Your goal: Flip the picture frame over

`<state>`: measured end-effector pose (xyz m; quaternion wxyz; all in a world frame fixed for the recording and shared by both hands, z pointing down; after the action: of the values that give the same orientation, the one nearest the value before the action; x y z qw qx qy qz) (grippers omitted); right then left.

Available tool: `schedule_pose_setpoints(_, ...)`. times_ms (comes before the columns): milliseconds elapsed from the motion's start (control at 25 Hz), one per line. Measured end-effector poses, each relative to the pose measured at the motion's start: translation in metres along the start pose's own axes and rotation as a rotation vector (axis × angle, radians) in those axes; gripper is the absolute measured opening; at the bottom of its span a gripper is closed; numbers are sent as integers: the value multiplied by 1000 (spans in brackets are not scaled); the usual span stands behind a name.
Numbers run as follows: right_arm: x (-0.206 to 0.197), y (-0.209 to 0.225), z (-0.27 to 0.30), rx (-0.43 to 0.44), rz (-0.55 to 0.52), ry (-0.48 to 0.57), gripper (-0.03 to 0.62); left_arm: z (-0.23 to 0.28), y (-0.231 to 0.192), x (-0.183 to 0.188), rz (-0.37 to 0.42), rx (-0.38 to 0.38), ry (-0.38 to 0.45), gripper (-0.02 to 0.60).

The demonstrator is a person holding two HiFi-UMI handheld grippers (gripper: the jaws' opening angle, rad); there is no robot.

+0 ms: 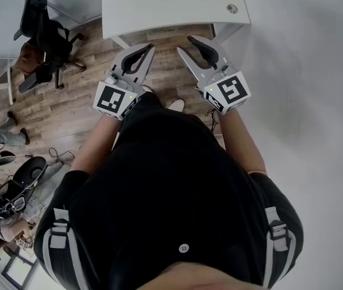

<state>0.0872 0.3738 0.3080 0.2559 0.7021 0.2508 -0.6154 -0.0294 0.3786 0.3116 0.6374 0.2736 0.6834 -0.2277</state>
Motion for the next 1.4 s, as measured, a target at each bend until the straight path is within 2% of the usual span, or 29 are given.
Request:
schedule_pose_setpoints(320,13,16,-3,-10,36,53,261,15,2,8,6,-3,5,5)
schedule_pose_setpoints(560,17,29,-3,-32,35,62,307,28,4,13,15,-13,1,5)
schedule_pose_setpoints(880,8,35,6,-43,30,30,321,32,-6,4,-29,-9,-3,5)
schedule_pose_setpoints(1120,-10,49,32,-47,27,-16,321,42,-39,-10,-35,-14,-6,5)
schedule_pose_setpoints(1280,-9,44,24,-63,16,-30,321,40,-33,-11,-41,-28,11,5)
schedule_pose_setpoints(1400,-15,60,58,-66,15,-44,321,49,-68,-16,-51,-32,6,5)
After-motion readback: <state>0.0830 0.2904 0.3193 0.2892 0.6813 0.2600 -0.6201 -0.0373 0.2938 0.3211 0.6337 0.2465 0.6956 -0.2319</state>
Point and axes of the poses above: the fingertips, and each gripper's own axes: z forward along the fingers, y to its right, x out of its top, the point moved 3 cm from there along -z, backward along the fingers, and after that the axes turned 8 degrees about y, right-handed, at the moved point
